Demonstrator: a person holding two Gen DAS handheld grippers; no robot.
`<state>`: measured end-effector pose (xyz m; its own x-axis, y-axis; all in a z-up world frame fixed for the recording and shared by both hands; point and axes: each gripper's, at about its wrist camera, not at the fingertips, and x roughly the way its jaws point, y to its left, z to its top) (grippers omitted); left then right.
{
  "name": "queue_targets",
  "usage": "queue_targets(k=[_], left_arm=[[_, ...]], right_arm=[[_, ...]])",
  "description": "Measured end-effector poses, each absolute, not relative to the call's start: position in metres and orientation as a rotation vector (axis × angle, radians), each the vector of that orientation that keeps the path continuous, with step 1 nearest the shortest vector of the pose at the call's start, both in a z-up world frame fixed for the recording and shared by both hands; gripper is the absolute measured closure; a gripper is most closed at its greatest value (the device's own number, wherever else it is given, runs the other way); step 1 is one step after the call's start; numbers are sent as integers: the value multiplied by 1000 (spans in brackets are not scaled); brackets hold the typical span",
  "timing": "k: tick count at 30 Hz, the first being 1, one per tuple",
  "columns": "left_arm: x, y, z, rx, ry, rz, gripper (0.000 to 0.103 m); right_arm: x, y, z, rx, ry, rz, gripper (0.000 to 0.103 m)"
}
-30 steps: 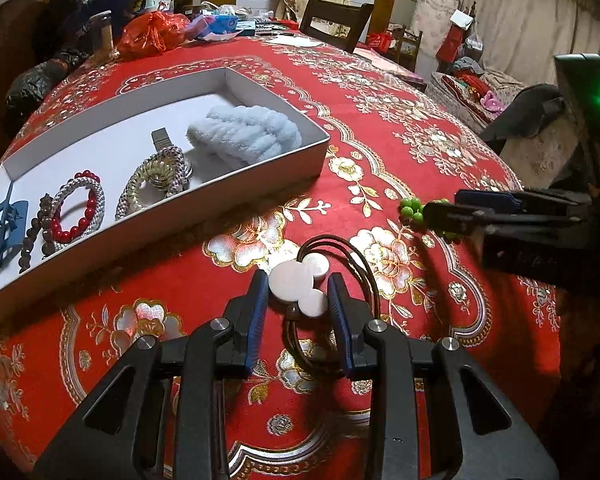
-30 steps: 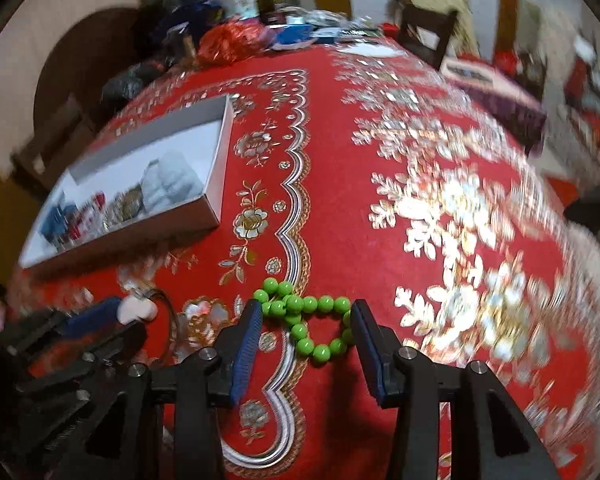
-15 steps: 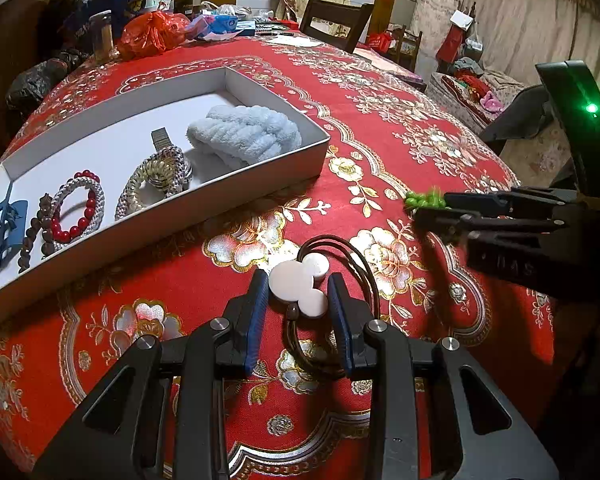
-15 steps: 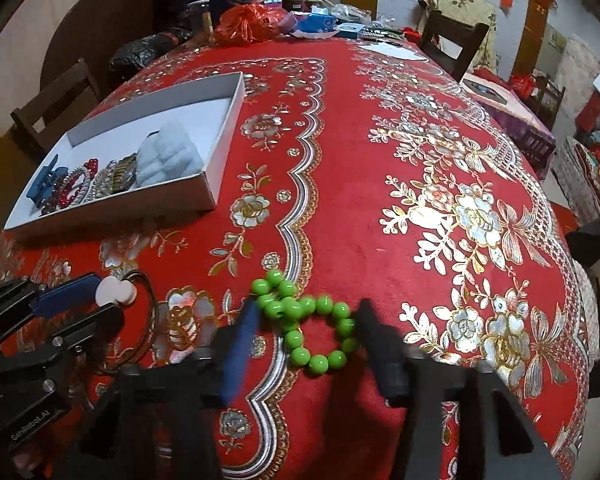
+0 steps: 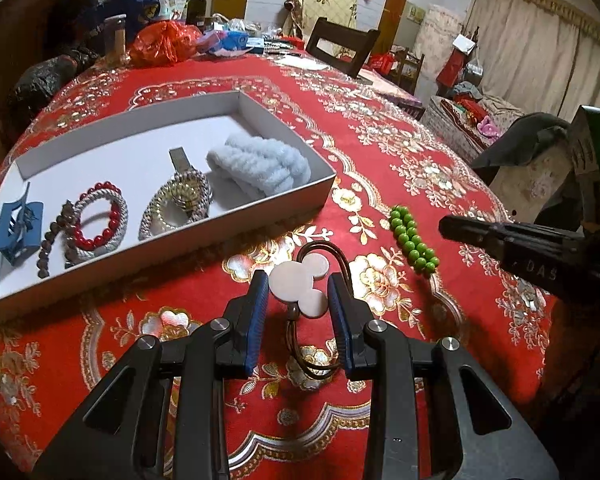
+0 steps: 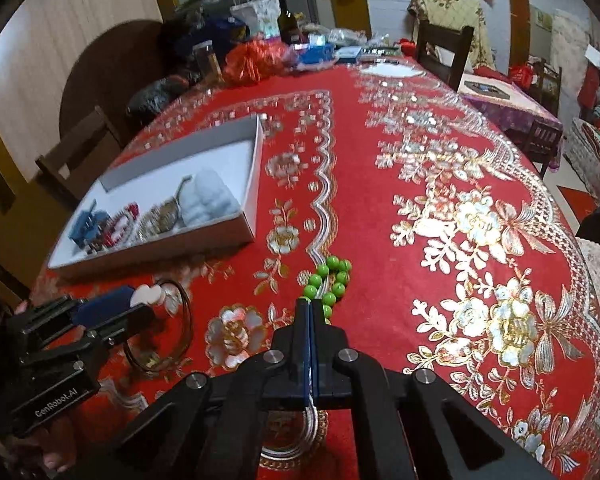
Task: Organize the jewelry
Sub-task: 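Grasp the black hair tie with the left tool while the right tool grasps the green bracelet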
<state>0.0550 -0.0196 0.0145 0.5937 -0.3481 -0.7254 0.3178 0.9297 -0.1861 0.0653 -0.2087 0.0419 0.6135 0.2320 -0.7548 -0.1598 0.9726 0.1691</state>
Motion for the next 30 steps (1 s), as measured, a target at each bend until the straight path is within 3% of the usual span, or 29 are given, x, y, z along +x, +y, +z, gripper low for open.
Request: queue_targets(k=[4,7,9,12,14,16,18,20,21,30], left_arm=[[52,-19,15,-43,855,-387,74],[49,-20,15,-43,855,-389,74],[49,-19,16,-42,853,-388,74],[51,-18,17,-42,854,-386,74],[53,-17,15,-42,860,-386,74],[54,-18,14,-45,864,-386,74],[53,-20,14,-43,865,-389,74],[53,-20,15,-44,863,-391,74],[53,-20,15,-45,862,-393,74],[51,-17,17,-48,860,-382,74]], right_arm=[[72,-218,39,125,882,163,102],[82,-218,28,167,922,169,87],[87,-204,22,112,938,190,70],[89,-185,10,0,968,195,62],[86,-172,7,-106,958,189,63],[83,-171,7,-104,961,209,71],[80,-176,7,-90,968,208,85],[76,-182,9,-52,975,215,86],[73,-182,13,-47,959,216,103],[65,-201,40,80,849,210,103]])
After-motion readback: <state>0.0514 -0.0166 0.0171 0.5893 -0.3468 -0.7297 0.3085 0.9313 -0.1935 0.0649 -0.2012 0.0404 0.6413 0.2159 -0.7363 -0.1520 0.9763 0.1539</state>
